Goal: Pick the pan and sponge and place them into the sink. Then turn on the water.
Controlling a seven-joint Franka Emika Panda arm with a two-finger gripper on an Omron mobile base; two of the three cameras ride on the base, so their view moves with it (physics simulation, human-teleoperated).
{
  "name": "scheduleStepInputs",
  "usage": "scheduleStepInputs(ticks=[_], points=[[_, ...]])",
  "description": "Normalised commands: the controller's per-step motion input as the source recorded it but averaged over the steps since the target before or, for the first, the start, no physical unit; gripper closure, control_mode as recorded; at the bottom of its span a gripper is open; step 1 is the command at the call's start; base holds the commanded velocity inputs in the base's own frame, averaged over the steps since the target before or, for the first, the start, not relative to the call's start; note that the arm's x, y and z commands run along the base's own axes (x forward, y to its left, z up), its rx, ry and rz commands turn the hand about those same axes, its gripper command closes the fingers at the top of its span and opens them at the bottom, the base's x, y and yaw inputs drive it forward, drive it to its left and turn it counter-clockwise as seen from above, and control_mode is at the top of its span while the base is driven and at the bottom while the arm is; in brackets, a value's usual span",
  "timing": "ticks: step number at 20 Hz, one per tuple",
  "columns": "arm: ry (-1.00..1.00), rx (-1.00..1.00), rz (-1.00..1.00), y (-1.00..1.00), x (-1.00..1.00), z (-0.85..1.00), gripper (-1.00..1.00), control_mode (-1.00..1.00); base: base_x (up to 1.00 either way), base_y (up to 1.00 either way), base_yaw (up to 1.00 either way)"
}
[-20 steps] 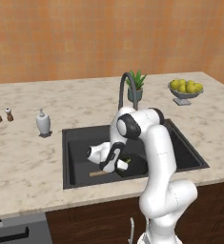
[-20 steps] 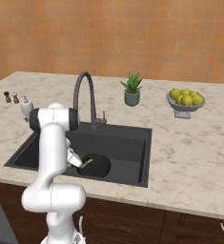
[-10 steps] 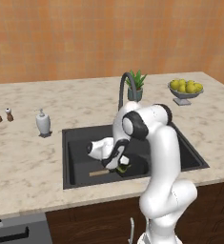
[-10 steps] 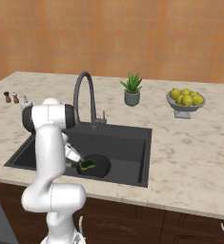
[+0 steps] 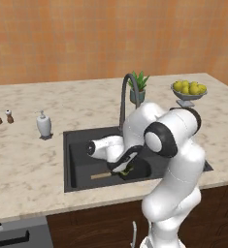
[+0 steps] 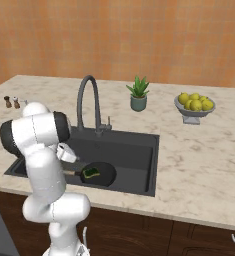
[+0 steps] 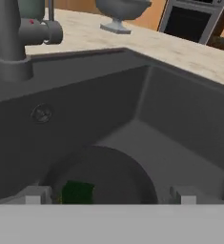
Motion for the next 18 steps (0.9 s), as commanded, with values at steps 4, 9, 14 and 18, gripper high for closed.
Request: scheduleStepInputs(ticks=[4, 9, 14, 18], points=[[-0.30, 0.00, 0.00, 0.52, -0.71, 0.53, -1.00, -1.00, 0.00, 0.00, 0.00], [-0.26, 0.00, 0.00, 0.40, -0.74, 0.60, -1.00, -1.00, 0.00, 0.00, 0.00], [-0.09, 0.07, 0.06, 0.12, -0.77, 0.64, -1.00, -1.00, 0.00, 0.00, 0.00], [0.16, 0.17, 0.03, 0.00, -0.59, 0.73, -1.00, -1.00, 0.00, 0.00, 0.00]])
